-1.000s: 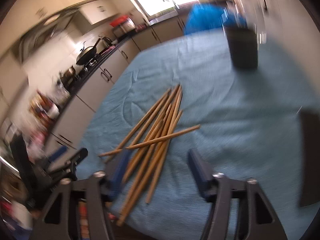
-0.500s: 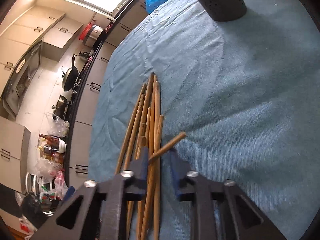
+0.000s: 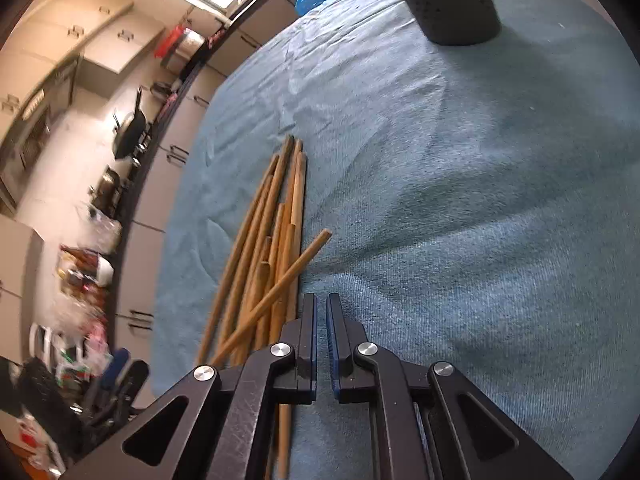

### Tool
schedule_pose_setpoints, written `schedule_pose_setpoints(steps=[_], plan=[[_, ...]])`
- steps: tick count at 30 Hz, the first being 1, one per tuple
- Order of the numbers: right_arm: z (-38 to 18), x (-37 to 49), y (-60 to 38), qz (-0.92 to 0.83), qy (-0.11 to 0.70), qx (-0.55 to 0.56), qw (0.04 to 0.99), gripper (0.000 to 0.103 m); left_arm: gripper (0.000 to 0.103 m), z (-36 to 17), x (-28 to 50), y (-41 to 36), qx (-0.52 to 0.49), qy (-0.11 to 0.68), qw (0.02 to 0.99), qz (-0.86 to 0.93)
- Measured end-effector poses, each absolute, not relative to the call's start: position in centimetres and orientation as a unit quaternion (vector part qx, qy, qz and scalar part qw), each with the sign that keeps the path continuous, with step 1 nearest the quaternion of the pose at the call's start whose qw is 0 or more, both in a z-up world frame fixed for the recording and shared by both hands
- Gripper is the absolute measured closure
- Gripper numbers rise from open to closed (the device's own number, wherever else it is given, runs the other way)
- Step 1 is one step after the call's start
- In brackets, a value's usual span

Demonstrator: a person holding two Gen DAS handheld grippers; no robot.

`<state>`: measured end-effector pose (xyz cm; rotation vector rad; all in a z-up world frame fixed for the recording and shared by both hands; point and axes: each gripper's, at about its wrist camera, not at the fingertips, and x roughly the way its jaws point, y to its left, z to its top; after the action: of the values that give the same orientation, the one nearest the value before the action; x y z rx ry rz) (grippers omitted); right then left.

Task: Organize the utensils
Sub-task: 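Lower the right tool onto the chopstick pile and close on chopsticks, then close the left tool on a chopstick while the right tool holds its chopsticks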

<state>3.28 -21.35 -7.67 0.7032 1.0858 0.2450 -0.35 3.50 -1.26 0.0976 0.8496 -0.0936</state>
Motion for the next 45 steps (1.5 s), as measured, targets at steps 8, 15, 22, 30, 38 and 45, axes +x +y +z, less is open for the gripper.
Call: schedule_pose_setpoints(steps=[8,15,22,30,38,45], plan=[[-6.6,6.4,-18.3,0.110,0.519,0.246,0.811,0.068,0.009,-1.5,-0.2,3.6,0.046,0.415,0.907,-0.050],[-6.1,9.3,-14.5,0.084,0.528,0.116,0.837,0.084,0.009,-1.7,1.3,3.0,0.044,0.432,0.898,-0.074],[-6.0,10.5,-20.0,0.024,0.537,0.058,0.841,0.087,0.009,-3.0,3.6,0.8,0.064,0.453,0.884,-0.093],[-5.3,10.6,-24.5,0.055,0.516,0.157,0.840,0.094,0.045,-4.7,6.6,-3.5,0.119,0.476,0.860,-0.142],[-4.4,8.4,-25.3,0.075,0.513,0.213,0.828,0.093,0.047,-4.5,9.1,-6.9,0.133,0.489,0.842,-0.187],[-4.7,7.1,-24.3,0.088,0.535,0.299,0.785,0.082,0.042,-5.8,10.3,-10.1,0.191,0.491,0.828,-0.192]])
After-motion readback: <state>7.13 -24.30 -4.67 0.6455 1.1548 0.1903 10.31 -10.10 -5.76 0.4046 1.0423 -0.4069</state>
